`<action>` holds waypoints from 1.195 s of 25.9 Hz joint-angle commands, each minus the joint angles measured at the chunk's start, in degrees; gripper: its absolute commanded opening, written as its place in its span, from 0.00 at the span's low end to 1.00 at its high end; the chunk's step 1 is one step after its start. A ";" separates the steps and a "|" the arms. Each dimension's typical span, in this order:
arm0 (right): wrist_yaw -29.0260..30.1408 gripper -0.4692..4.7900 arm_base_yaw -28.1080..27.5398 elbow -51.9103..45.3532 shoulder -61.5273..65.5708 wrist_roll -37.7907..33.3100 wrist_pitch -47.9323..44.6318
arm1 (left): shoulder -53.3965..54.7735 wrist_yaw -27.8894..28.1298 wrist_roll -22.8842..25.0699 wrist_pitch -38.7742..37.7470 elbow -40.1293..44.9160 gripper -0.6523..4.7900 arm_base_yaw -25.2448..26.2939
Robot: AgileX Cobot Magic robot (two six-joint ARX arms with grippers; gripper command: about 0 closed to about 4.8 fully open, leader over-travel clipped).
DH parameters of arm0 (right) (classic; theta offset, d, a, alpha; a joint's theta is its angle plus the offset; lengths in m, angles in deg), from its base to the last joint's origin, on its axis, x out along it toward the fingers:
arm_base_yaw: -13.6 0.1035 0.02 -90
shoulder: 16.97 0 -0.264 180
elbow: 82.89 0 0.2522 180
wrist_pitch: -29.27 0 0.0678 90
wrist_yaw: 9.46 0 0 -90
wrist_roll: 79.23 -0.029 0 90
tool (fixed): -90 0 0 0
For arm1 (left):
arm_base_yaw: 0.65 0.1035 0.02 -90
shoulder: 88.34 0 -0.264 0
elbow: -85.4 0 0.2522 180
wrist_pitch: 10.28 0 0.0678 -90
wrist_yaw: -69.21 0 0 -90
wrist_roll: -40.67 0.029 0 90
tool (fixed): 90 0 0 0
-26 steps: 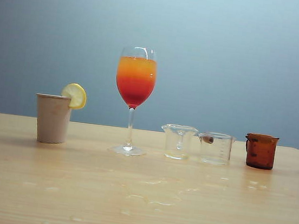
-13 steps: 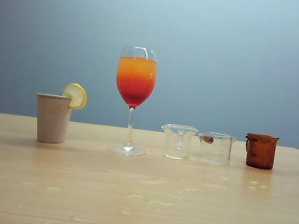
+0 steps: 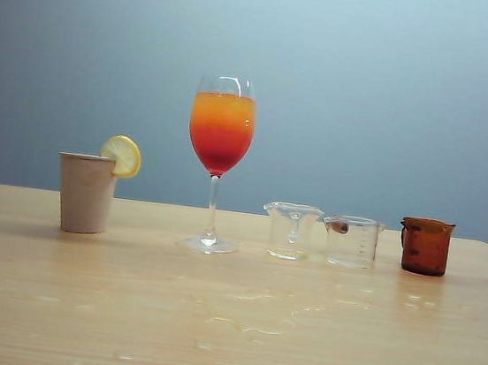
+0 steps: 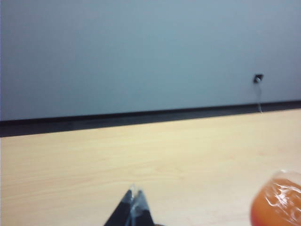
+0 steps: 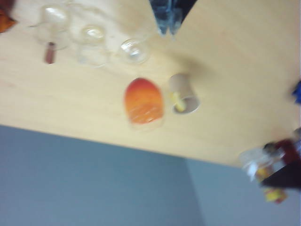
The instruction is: Pick up the lemon slice from the paper cup on the left and carefully insert it into the rim of the goblet.
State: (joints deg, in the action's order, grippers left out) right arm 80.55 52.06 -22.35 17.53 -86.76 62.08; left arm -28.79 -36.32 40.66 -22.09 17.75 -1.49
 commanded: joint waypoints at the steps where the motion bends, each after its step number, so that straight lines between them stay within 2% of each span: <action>1: -0.33 0.08 4.13 0.26 2.01 0.26 -0.42 | 2.69 -3.48 3.32 1.51 -0.31 0.11 -1.62; 5: -0.31 0.08 7.26 0.26 4.07 0.24 -0.83 | 6.45 -6.60 9.77 1.95 -0.90 0.11 -3.39; 7: -0.31 0.08 8.04 0.26 4.17 0.24 -0.94 | 8.98 -10.99 11.50 1.51 -2.38 0.11 -3.37; 9: -0.31 0.08 8.24 0.26 4.13 0.24 -0.92 | 12.24 -14.21 12.28 0.26 -5.46 0.11 -3.32; 13: -0.28 0.08 8.24 0.26 4.13 0.24 -0.92 | 19.23 -16.85 18.82 -6.36 -13.79 0.11 -3.32; 14: -0.28 0.08 8.24 0.26 4.13 0.24 -0.92 | 20.68 -16.85 21.31 -7.76 -15.23 0.17 -3.32; 15: -0.28 0.08 8.24 0.26 4.13 0.24 -0.90 | 21.79 -16.92 24.04 -8.85 -16.17 0.32 -3.32; 16: -0.28 0.08 8.24 0.26 4.13 0.24 -0.92 | 22.91 -18.43 28.87 -9.94 -16.92 0.50 -3.32; 17: -0.28 0.08 8.24 0.26 4.13 0.24 -0.90 | 23.37 -19.96 31.65 -10.27 -17.03 0.56 -3.30; 18: -0.26 0.08 8.24 0.26 4.13 0.22 -0.90 | 24.33 -23.45 36.52 -10.54 -17.07 0.63 -3.28; 21: -0.07 0.08 8.24 0.26 4.13 0.22 -0.85 | 25.79 -24.39 39.04 -10.82 -17.09 0.64 -2.82; 25: 0.13 0.08 8.24 0.26 4.13 0.22 -0.83 | 27.76 -30.67 39.08 -15.74 -20.44 0.64 0.66; 29: 0.13 0.08 8.24 0.26 4.13 -0.02 -0.55 | 30.40 -31.45 43.52 -21.99 -25.22 0.63 2.10; 31: 0.13 0.08 8.24 0.26 4.13 -0.22 0.39 | 32.20 -31.89 47.19 -23.85 -26.64 0.57 2.05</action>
State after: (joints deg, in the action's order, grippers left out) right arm 80.55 60.30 -22.35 21.78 -86.80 62.30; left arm 2.86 -67.46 84.90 -44.60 -8.39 0.61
